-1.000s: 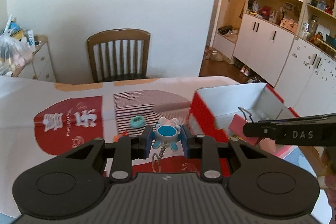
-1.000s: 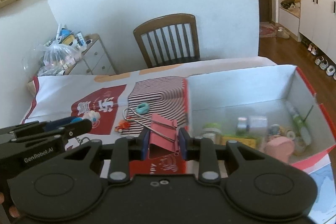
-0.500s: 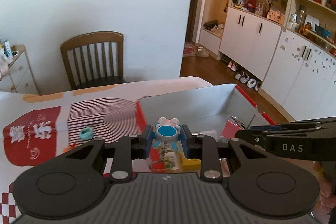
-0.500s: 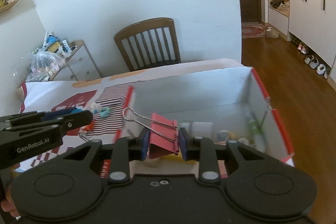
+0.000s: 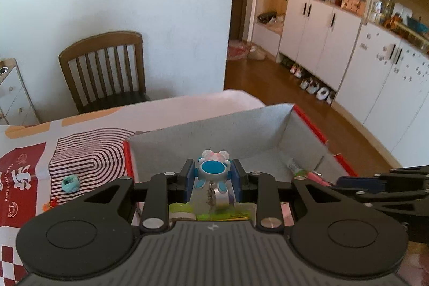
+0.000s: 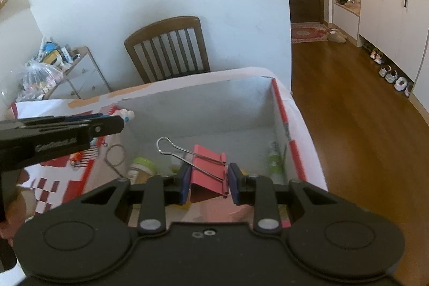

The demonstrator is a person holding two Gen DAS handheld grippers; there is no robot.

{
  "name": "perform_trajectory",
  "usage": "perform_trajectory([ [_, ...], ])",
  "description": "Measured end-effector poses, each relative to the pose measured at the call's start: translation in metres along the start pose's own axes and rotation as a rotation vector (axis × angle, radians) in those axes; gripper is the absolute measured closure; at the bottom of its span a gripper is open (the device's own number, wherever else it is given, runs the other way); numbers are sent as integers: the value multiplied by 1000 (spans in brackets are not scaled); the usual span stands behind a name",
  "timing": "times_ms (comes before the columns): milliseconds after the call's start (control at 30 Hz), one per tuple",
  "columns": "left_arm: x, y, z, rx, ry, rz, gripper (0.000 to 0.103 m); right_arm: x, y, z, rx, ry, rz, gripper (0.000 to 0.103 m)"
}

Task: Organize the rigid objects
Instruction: 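Carry the bunny keychain and pink binder clip into the box and release both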

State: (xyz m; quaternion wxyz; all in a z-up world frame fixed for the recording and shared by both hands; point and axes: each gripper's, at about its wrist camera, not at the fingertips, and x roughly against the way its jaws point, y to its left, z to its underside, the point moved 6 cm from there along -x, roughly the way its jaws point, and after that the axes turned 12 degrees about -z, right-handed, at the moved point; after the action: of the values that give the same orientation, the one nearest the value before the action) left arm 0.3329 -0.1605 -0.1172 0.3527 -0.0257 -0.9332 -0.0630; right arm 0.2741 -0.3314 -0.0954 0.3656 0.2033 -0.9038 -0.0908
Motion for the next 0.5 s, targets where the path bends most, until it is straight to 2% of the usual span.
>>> perform_trajectory([
  [500,-86,-18,11,-96,124,-125,75,-56,-22,1,38,94,8,75],
])
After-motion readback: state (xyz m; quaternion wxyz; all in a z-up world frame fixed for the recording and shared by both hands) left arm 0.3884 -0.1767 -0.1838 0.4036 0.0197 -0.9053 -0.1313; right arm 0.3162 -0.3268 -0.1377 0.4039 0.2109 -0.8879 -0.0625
